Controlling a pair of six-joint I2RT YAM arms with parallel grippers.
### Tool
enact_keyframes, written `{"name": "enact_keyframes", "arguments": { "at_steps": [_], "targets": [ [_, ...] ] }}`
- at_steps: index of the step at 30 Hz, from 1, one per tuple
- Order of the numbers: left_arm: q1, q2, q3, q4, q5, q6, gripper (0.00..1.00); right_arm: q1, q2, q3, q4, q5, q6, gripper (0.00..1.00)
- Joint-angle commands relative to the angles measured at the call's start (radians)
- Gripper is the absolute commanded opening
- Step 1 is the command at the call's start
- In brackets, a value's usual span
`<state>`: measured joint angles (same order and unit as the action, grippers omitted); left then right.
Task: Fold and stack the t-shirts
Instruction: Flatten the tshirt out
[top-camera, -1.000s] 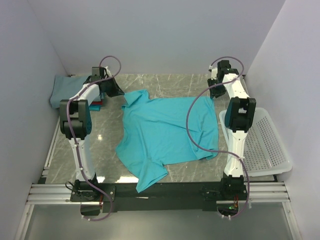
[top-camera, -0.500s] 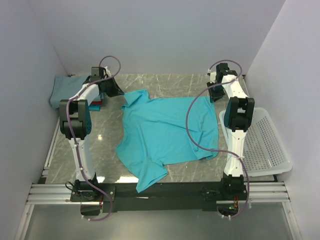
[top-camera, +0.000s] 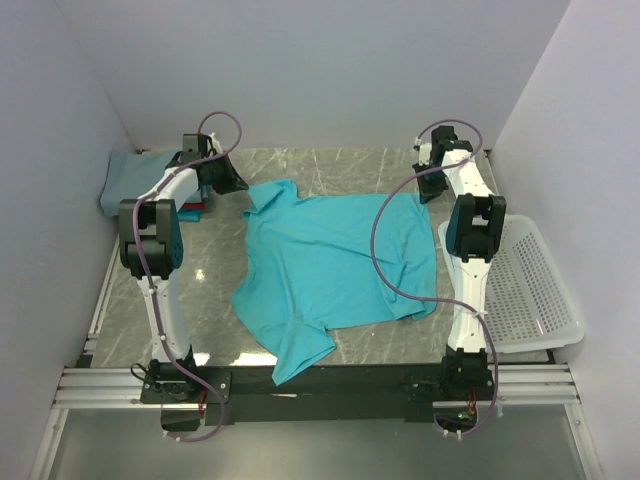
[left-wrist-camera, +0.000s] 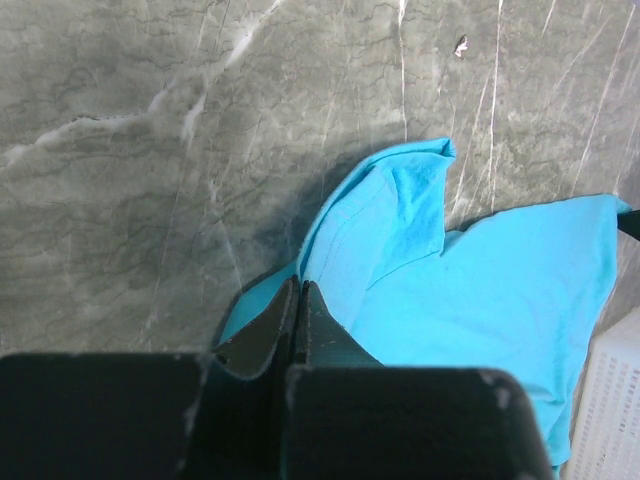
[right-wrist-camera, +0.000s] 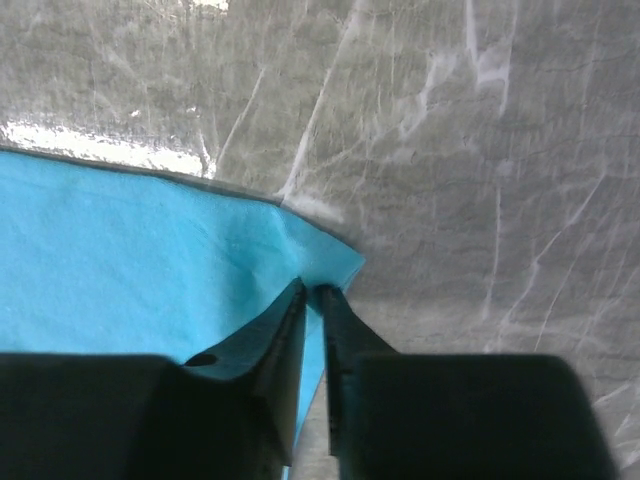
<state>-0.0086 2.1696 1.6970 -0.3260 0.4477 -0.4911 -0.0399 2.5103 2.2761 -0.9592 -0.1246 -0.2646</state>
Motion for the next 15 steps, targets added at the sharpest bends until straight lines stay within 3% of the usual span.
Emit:
{"name": "enact_keyframes", "arguments": {
  "at_steps": [1, 5, 15],
  "targets": [
    [0.006, -0.045, 0.012, 0.024, 0.020, 0.014, 0.01, 0.002, 0.001, 0.036, 0.002, 0.000, 0.002, 0.17],
    [0.006, -0.044, 0.016, 0.022, 0.022, 0.014, 0.01, 0.003, -0.037, 0.023, 0.036, 0.031, -0.001, 0.09],
    [0.006, -0.042, 0.016, 0.022, 0.025, 0.016, 0.01, 0.003, -0.057, 0.037, 0.089, 0.118, -0.025, 0.12]
  ]
}}
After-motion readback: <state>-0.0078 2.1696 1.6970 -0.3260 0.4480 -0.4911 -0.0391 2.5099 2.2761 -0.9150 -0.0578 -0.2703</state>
